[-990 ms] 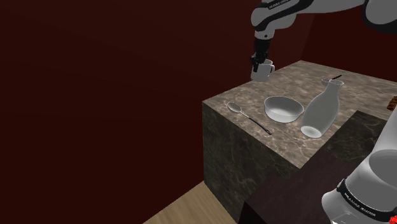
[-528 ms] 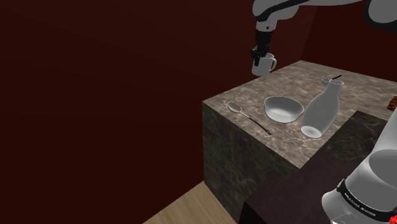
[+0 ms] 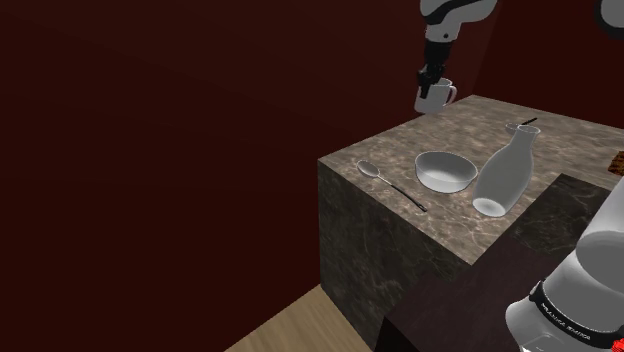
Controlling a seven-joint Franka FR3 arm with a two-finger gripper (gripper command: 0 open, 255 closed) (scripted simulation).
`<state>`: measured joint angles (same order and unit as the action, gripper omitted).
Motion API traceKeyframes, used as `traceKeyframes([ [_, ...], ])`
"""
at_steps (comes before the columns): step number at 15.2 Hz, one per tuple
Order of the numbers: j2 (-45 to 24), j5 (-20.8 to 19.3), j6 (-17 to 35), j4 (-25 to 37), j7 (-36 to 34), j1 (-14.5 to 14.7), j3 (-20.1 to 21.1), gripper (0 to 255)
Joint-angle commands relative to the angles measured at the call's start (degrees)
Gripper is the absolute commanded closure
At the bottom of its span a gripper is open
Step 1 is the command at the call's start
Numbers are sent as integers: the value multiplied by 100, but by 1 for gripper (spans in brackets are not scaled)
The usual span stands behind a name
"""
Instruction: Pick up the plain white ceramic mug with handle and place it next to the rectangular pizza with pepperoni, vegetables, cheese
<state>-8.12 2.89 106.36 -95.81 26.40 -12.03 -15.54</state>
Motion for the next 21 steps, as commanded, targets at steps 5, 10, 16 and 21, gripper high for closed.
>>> traceKeyframes([
  [5,327,-26,94,-425,709,-382,-312,255],
  [10,412,-3,99,-530,1356,-724,-609,255],
  [16,319,97,48,-427,2183,-1163,-976,255],
  [21,71,268,-49,-146,2909,-1573,-1268,255],
])
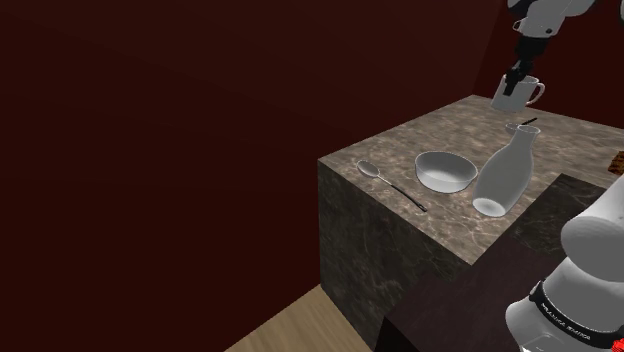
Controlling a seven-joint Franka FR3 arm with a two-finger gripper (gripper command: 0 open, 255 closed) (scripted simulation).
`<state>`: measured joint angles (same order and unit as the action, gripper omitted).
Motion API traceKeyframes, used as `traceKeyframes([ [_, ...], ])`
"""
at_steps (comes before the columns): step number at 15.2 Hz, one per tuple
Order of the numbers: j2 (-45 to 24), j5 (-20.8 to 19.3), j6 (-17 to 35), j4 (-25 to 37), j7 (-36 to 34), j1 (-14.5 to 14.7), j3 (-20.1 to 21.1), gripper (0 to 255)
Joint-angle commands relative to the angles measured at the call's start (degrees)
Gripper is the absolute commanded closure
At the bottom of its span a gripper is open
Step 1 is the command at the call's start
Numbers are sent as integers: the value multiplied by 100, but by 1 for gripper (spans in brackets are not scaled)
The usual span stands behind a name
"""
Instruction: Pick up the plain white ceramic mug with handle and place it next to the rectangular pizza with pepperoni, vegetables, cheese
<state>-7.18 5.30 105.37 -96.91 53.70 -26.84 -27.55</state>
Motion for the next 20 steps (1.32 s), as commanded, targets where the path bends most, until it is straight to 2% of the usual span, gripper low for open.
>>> traceKeyframes([
  [1,-92,73,23,42,327,-182,-120,255],
  [7,-643,425,-203,683,1220,-786,-407,255],
  [11,-1137,723,-434,1295,1793,-1287,-528,255],
  [16,-1903,1142,-847,2337,2430,-2050,-584,255],
  [20,-2677,1501,-1330,3528,2823,-2811,-535,255],
])
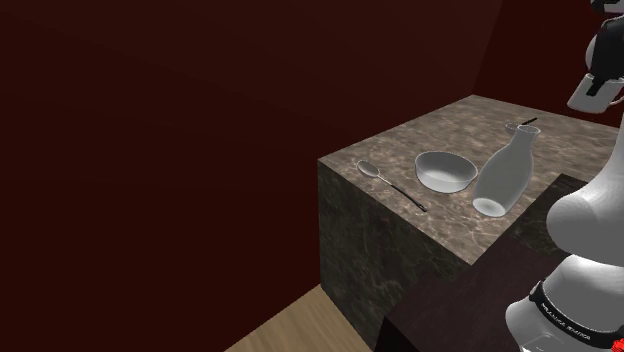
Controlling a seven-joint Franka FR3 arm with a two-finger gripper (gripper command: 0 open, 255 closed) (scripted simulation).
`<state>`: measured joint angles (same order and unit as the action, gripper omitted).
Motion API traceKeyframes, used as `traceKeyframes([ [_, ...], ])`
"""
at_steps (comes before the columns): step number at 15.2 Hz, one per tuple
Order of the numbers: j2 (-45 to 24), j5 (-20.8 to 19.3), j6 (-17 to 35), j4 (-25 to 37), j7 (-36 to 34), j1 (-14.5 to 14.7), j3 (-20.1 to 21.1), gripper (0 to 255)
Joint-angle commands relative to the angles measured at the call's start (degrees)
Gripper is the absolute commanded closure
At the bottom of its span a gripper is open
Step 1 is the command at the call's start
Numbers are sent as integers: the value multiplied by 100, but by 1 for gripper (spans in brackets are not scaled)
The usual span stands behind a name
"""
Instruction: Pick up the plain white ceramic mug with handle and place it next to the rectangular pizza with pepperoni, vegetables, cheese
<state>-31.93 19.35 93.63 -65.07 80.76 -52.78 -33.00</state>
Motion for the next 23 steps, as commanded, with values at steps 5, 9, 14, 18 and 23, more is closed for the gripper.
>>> traceKeyframes([
  [5,-714,288,-353,1047,293,-693,92,255],
  [9,-618,261,24,548,353,-553,71,255],
  [14,-564,257,445,47,418,-430,65,255],
  [18,-560,271,752,-283,467,-360,71,255],
  [23,-595,308,1110,-627,528,-299,91,255],
])
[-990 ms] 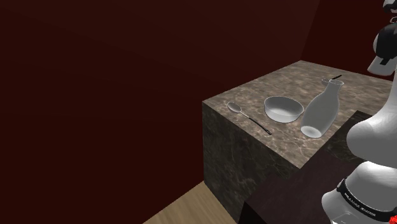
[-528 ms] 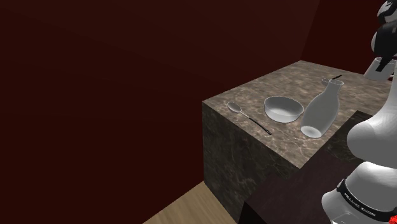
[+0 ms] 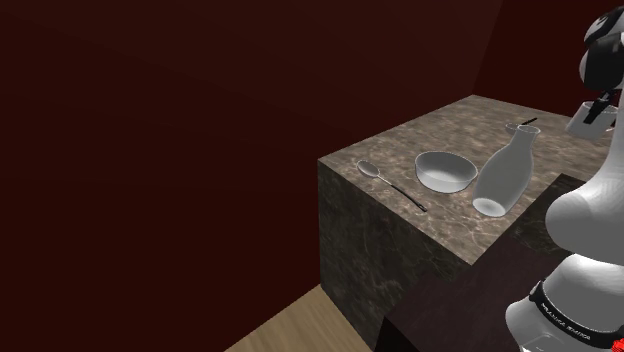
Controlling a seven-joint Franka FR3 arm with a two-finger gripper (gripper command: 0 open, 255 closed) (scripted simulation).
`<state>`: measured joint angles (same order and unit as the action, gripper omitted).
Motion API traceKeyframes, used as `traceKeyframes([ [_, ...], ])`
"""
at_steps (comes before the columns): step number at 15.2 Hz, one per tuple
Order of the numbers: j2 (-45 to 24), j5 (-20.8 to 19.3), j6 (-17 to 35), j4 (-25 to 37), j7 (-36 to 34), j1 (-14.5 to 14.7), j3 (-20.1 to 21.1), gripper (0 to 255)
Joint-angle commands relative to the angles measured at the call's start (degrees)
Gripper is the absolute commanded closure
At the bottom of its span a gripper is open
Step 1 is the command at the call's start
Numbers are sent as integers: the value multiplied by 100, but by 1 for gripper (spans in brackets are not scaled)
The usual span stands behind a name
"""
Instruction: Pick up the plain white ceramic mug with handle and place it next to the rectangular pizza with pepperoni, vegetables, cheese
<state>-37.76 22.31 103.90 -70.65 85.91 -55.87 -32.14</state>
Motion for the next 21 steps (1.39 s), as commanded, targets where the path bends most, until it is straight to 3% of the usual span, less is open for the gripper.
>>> traceKeyframes([
  [1,-24,20,151,-130,25,20,11,255],
  [10,-206,144,778,-612,147,65,88,255],
  [18,-206,144,778,-612,147,65,88,255],
  [19,-206,144,778,-612,147,65,88,0],
  [21,-206,144,779,-613,147,65,88,0],
])
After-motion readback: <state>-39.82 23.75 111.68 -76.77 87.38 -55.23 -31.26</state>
